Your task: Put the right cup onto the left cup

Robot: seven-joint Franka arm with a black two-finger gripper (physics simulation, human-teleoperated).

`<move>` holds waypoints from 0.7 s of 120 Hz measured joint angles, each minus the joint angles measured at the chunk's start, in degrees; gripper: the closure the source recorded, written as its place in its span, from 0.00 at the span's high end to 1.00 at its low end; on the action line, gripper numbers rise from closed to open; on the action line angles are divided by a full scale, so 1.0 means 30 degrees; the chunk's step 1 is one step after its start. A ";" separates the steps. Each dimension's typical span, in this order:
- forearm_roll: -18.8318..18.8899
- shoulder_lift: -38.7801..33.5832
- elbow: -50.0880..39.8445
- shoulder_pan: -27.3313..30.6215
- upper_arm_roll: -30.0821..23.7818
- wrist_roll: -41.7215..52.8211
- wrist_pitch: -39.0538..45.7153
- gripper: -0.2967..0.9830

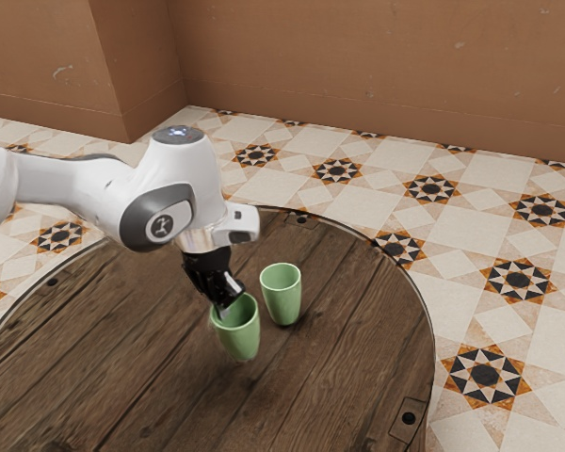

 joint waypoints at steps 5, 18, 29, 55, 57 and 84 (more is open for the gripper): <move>-0.0064 0.0071 0.0936 0.0119 0.0060 -0.0026 -0.0353 0.16; -0.0231 0.0625 0.3549 0.0256 0.0400 -0.0076 -0.1593 0.16; -0.0413 0.1710 0.5865 0.0501 0.0533 -0.0097 -0.2776 0.16; -0.0995 0.4827 0.9929 0.0692 0.0536 -0.0078 -0.4986 0.15; -0.1019 0.5061 1.0182 0.0719 0.0534 -0.0074 -0.5109 0.15; -0.1160 0.6772 1.2000 0.1025 0.0532 -0.0004 -0.6200 0.15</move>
